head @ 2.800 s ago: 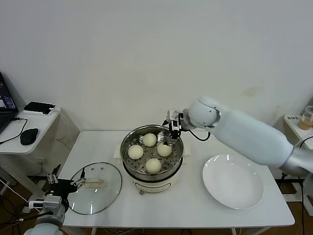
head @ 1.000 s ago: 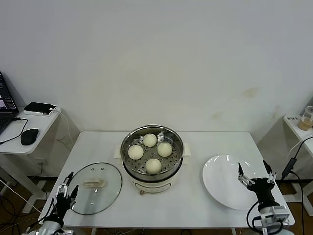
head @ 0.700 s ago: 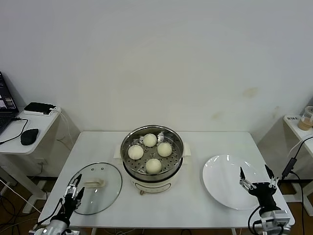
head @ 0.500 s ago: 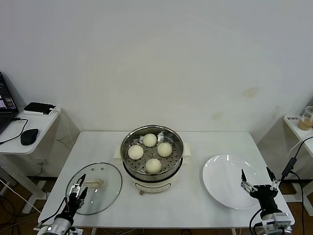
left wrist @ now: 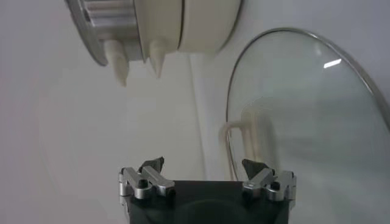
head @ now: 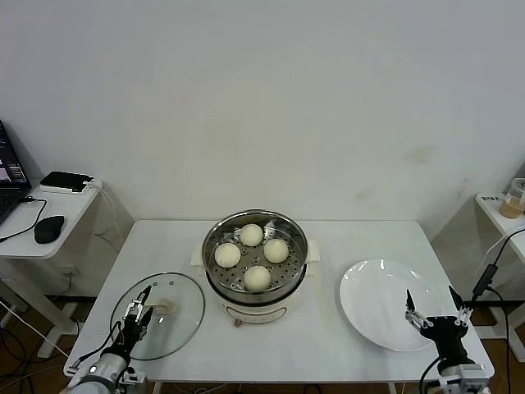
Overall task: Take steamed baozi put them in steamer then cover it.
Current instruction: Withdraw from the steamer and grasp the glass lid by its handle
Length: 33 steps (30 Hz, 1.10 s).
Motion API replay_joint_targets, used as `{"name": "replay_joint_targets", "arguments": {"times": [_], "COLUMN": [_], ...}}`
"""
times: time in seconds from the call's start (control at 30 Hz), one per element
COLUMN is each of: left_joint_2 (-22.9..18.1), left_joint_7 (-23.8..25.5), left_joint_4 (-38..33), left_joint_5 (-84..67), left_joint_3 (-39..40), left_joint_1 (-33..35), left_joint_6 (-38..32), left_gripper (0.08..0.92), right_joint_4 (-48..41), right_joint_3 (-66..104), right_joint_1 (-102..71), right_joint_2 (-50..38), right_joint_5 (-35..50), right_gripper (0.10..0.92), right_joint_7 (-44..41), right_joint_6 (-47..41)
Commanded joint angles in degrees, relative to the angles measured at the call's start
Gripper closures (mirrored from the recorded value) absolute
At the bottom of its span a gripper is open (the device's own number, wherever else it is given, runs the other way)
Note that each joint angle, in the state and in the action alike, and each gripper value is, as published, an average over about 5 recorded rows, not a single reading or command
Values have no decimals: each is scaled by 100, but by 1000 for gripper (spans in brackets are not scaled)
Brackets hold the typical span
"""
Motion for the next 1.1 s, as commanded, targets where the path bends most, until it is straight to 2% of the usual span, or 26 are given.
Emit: {"name": "replay_joint_targets", "arguments": {"times": [0.03, 0.33, 0.63, 0.73, 1.1], "left_joint_2": [40, 29, -11, -19, -100], "left_joint_7": [15, 1, -15, -19, -170], "left_joint_4": [420, 634, 734, 753, 663], "left_joint_5": [-15, -85, -176, -214, -506], "left_joint_3": [125, 211, 259, 258, 202], "left_joint_1": [-524, -880, -920, -889, -727], "left_joint_6": [12, 39, 29, 25, 10], "left_gripper": [177, 177, 185, 243, 563], "right_joint_4": [22, -6, -4, 4, 26], "right_joint_3": [0, -13, -68, -85, -202], "right_joint_1": [-53, -72, -69, -67, 29], "right_joint_2": [48, 53, 62, 60, 15], "right_joint_5": [-70, -115, -168, -175, -172], "right_gripper": [203, 203, 203, 203, 203], "right_joint_7": [6, 2, -14, -15, 24], "right_joint_6": [16, 38, 33, 31, -2]}}
